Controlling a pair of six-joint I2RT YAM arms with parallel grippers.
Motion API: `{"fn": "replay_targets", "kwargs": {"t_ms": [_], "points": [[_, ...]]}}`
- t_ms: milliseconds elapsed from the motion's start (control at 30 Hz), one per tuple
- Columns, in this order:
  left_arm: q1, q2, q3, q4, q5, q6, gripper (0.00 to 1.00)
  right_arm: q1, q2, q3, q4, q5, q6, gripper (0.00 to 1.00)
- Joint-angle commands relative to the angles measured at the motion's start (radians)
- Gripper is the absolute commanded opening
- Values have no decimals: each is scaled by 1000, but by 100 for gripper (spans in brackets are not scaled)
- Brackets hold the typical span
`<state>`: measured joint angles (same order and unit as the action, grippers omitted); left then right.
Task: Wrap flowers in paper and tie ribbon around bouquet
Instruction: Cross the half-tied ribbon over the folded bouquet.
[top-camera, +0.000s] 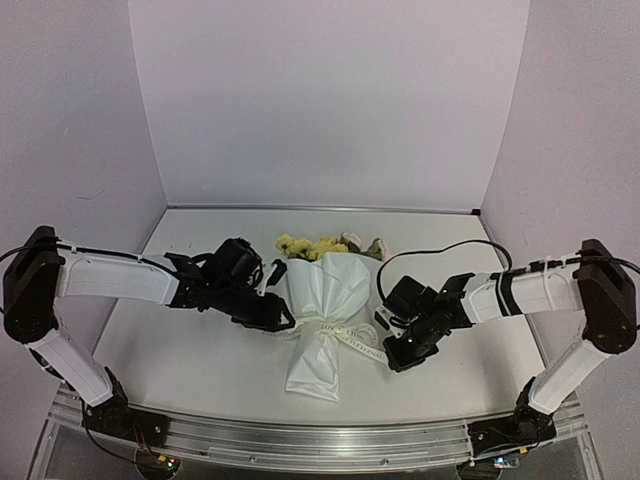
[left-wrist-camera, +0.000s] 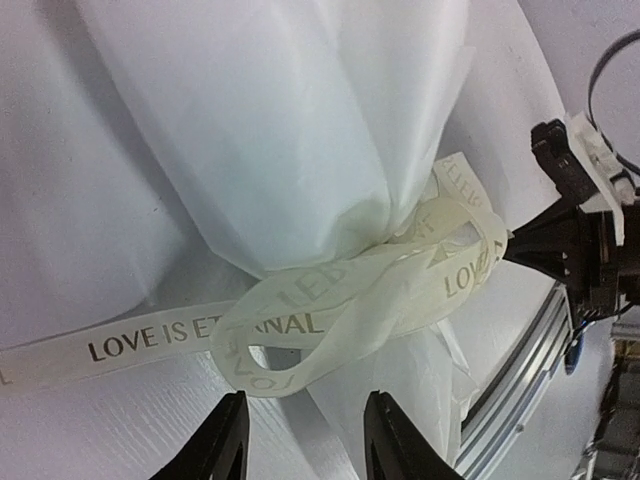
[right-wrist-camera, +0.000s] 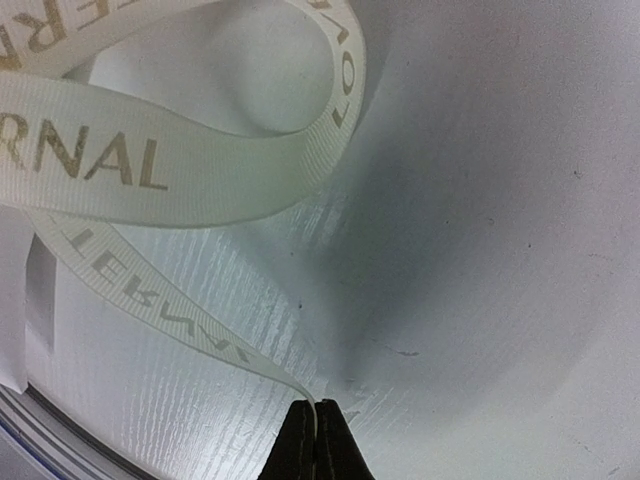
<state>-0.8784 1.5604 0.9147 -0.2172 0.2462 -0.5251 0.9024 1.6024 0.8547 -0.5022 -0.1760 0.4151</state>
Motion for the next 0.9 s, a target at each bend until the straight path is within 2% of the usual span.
{"fn": "replay_targets", "kwargs": {"t_ms": [0, 300, 567, 867], "points": [[-13, 1, 91, -53, -103, 228, 42, 6, -15, 14, -4, 21, -16, 0], [-14, 74, 169, -107, -52, 416, 32, 5, -25, 4, 7, 28, -17, 0], [-14, 59, 164, -128, 17, 486, 33, 6, -24, 10, 10, 28, -19, 0], [-14, 101, 194, -126, 10, 524, 32, 5, -16, 13, 14, 25, -17, 0]]}}
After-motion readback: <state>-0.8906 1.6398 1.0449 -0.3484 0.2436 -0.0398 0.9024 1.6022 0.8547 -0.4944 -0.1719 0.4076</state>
